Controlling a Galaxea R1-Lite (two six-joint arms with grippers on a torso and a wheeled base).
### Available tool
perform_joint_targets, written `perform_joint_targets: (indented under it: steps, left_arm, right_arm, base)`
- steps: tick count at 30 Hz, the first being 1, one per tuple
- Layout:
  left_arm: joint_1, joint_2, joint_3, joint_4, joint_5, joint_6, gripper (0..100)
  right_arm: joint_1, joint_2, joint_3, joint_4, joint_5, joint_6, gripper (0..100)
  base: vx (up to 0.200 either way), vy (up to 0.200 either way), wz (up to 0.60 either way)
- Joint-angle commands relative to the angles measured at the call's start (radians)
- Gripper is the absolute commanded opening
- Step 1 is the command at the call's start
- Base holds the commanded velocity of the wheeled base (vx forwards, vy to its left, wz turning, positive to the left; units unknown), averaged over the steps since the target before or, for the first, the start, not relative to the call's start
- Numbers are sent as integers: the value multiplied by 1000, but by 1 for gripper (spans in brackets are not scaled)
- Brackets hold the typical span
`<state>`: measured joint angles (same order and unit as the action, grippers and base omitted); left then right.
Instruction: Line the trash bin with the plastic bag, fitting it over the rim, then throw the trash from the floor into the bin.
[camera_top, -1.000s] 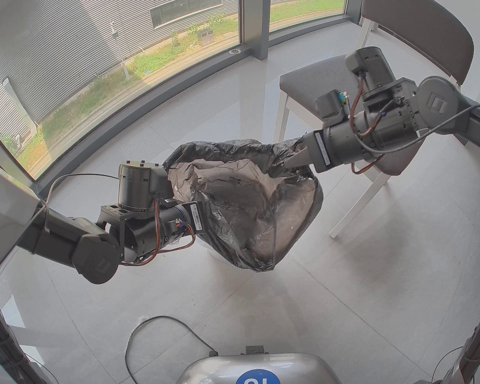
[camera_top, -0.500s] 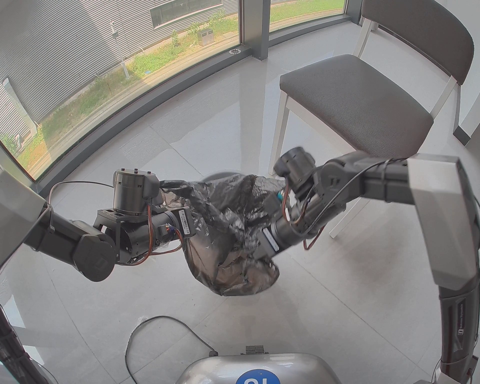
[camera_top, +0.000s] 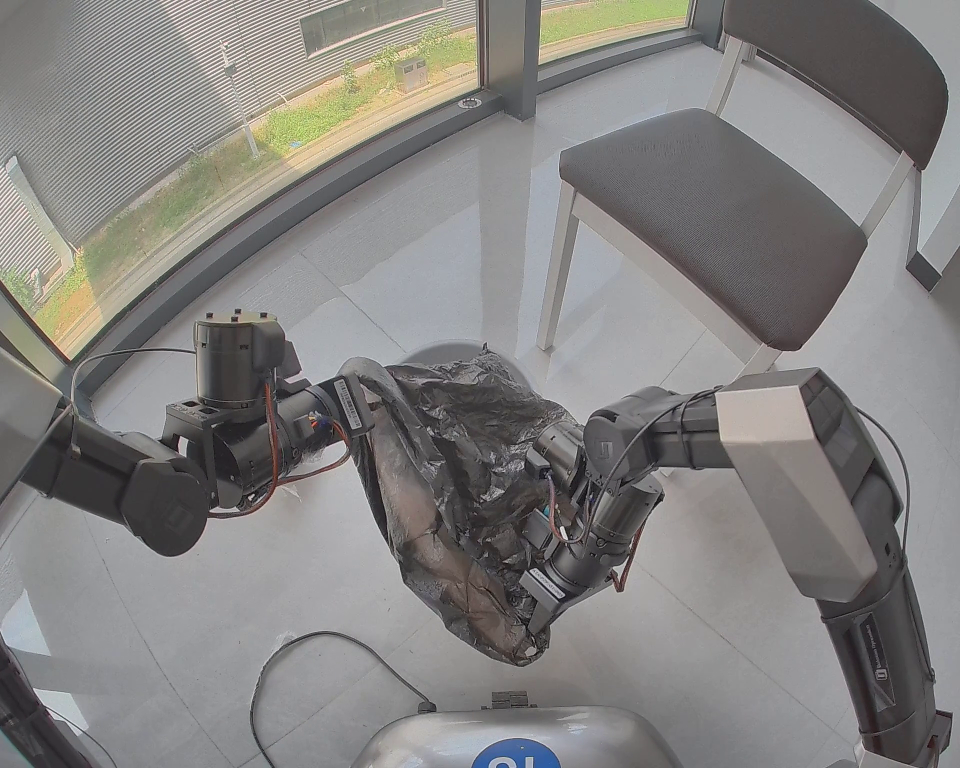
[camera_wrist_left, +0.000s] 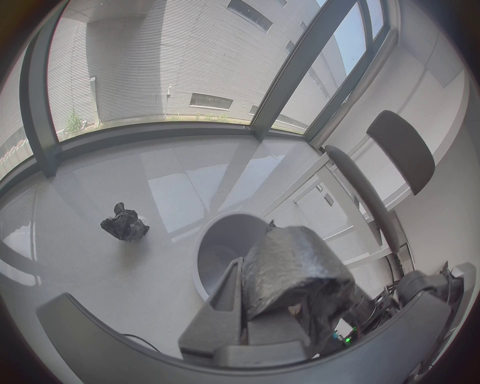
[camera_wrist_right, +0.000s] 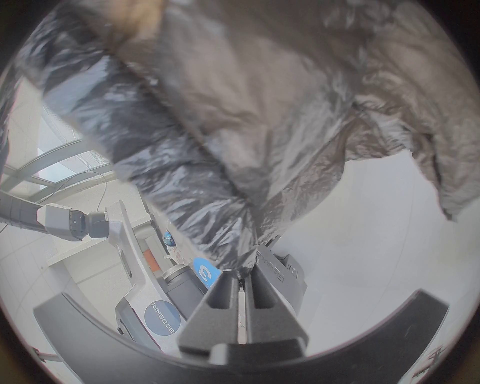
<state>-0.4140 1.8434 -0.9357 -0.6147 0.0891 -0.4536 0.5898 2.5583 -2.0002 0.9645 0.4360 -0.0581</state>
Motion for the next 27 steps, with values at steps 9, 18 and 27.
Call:
perform_joint_targets:
  steps: [9,18,27]
  left_arm:
    - [-5,-102,133,-106,-42,44,0]
    - [-5,-104,129,-119,-48,50,0]
    - [-3,-89,117,-152,-62,58,0]
  right_arm:
    - [-13,-334,0,206,-49,-74,0]
    - [-38,-547,0,606,-102,-117,0]
    - [-153,-866,0,117,-102,-166,0]
  base:
    - [0,0,0]
    - [0,0,0]
    - [0,0,0]
